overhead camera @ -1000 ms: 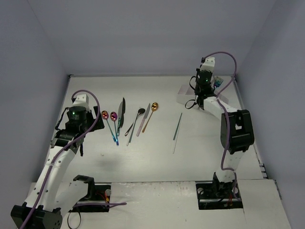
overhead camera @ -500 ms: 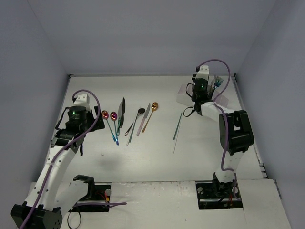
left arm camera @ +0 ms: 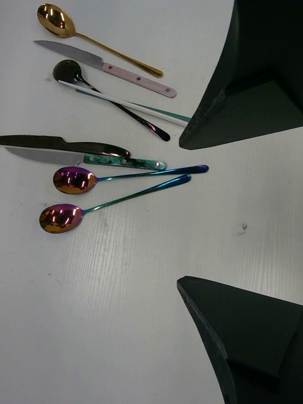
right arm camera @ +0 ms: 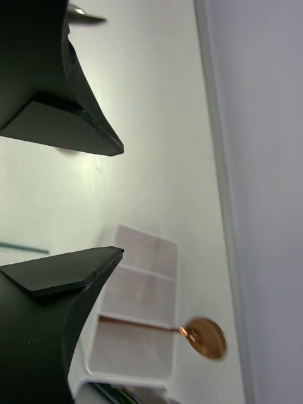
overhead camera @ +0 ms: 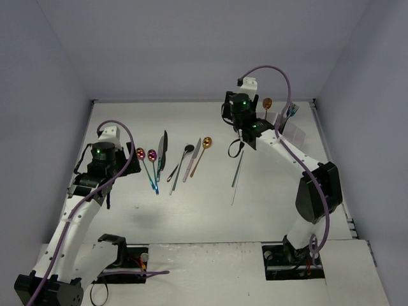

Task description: Sort the eating utensils into containers

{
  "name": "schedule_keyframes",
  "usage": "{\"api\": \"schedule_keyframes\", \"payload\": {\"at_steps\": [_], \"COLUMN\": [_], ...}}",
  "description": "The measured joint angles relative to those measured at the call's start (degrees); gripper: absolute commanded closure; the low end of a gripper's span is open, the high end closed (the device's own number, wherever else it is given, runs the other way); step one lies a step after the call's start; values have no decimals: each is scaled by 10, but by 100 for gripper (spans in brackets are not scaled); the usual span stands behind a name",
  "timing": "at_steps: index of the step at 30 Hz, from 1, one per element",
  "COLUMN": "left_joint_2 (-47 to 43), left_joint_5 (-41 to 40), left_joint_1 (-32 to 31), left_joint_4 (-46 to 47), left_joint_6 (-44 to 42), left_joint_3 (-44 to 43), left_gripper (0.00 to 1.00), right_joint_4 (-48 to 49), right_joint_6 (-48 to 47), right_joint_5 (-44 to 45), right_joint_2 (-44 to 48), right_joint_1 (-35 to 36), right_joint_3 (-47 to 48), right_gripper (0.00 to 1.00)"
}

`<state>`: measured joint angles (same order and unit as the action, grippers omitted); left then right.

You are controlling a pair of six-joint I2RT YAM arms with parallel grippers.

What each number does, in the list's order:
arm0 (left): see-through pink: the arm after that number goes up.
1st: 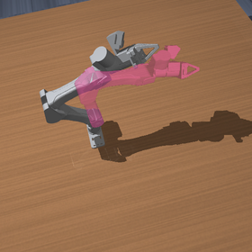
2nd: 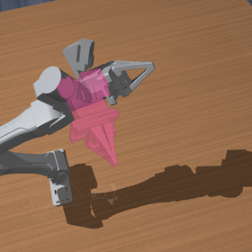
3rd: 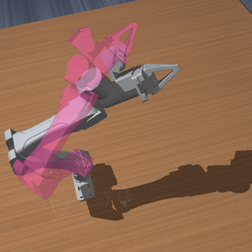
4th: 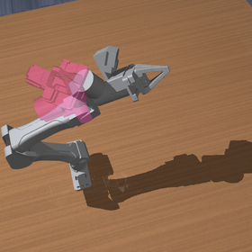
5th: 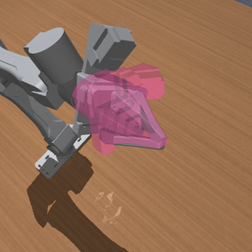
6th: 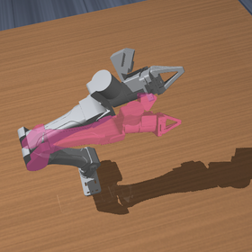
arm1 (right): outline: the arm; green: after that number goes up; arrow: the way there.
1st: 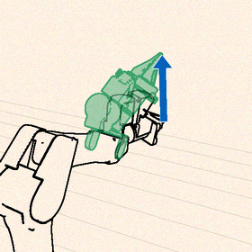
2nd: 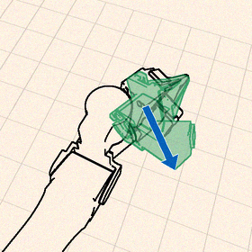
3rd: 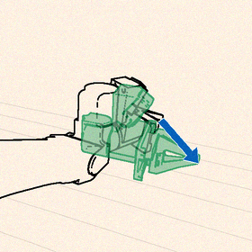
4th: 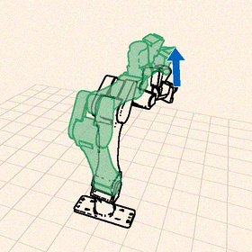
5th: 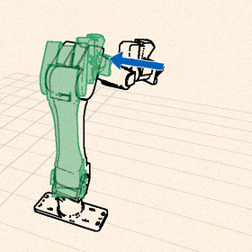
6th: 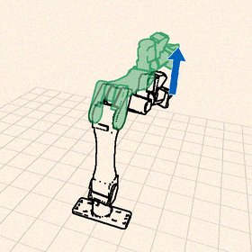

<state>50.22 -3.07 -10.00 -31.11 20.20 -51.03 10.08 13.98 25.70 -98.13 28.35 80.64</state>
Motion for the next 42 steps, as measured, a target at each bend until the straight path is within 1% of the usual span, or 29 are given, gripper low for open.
{"api": "schedule_keyframes", "payload": {"at_steps": [2,4,7,11,17,28,32,35,38,42], "left_joint_2": [0,0,0,0,0,0,0,0,0,0], "left_joint_5": [1,1,2,2,3,3,3,2,3,3], "left_joint_1": [0,0,0,0,0,0,0,0,0,0], "left_joint_4": [0,0,0,0,0,0,0,0,0,0], "left_joint_6": [0,0,0,0,0,0,0,0,0,0], "left_joint_3": [0,0,0,0,0,0,0,0,0,0], "left_gripper": [21,21,21,21,21,21,21,21,21,21], "right_joint_4": [-38,-69,-100,-127,-147,-150,-146,-146,-144,-133], "right_joint_6": [41,75,123,168,209,241,244,245,243,235], "right_joint_5": [-1,-2,-6,-15,-23,-26,-22,-20,-15,0], "right_joint_2": [-4,-17,-64,-144,-222,-271,-283,-283,-283,-280], "right_joint_1": [20,37,54,71,90,108,111,112,112,111], "right_joint_3": [6,8,18,31,56,93,96,96,93,79], "right_gripper": [36,34,34,37,42,47,53,60,68,81]}}
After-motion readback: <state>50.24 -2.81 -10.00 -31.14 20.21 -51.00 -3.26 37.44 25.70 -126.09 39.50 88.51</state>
